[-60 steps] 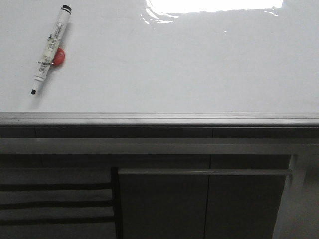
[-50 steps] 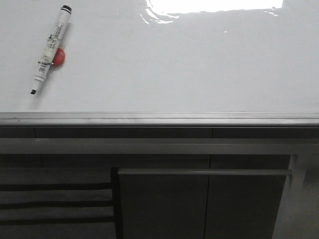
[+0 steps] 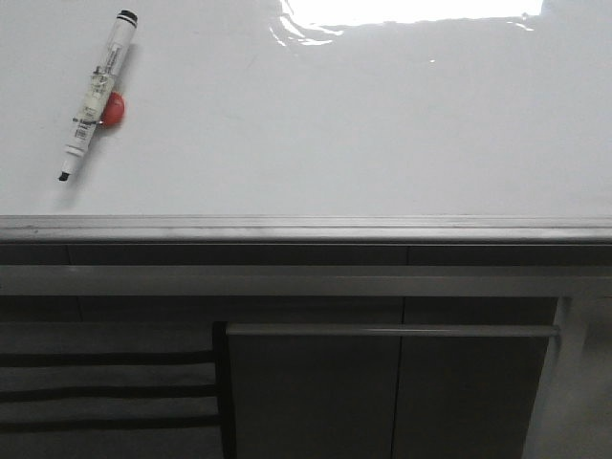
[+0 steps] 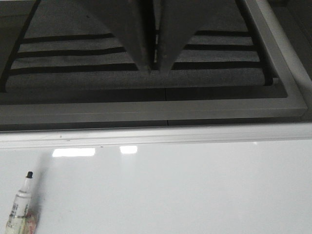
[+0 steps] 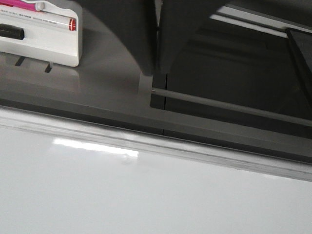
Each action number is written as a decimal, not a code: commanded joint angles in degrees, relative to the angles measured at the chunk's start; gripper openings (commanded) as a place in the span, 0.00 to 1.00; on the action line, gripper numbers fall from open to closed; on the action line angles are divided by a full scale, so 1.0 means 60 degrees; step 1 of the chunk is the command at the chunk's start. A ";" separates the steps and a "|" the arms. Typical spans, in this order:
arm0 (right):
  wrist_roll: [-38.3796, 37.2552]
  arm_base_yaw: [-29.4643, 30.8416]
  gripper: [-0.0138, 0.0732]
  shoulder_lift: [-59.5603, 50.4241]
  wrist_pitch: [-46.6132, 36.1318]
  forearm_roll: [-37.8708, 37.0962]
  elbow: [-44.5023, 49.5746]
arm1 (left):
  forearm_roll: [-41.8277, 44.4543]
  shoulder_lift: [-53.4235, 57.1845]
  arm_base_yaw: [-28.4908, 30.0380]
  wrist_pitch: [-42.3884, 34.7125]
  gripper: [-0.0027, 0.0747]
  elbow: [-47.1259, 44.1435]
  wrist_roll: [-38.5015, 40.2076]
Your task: Write number 0 on whiteboard
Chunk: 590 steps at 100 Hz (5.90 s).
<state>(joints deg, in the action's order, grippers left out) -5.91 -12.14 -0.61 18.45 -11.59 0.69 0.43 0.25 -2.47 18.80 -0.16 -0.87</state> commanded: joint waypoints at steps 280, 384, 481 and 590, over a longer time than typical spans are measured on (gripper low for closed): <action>0.1925 -0.0410 0.59 0.3712 -0.0345 0.2179 -0.4640 | -0.2550 -0.8885 -0.3372 -0.2989 0.62 0.5577 -0.2228; 0.1925 -0.0410 0.59 0.3712 -0.0091 0.2160 -0.4640 | -0.4007 -1.2959 -0.4733 -0.6530 0.60 0.6498 -0.2205; 0.2928 -0.1324 0.59 0.3756 0.0348 0.2330 -0.5226 | -0.1207 -1.2201 -0.5854 -0.5022 0.01 0.6711 -0.2205; 0.5602 -0.6960 0.58 0.8629 0.2011 0.3128 -0.8691 | 0.2748 -1.0094 -1.1574 0.0235 0.01 0.7995 -0.2791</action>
<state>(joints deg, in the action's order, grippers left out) 26.89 -53.70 50.96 34.36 6.59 -49.26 16.63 -61.52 -70.58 23.24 45.79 -16.75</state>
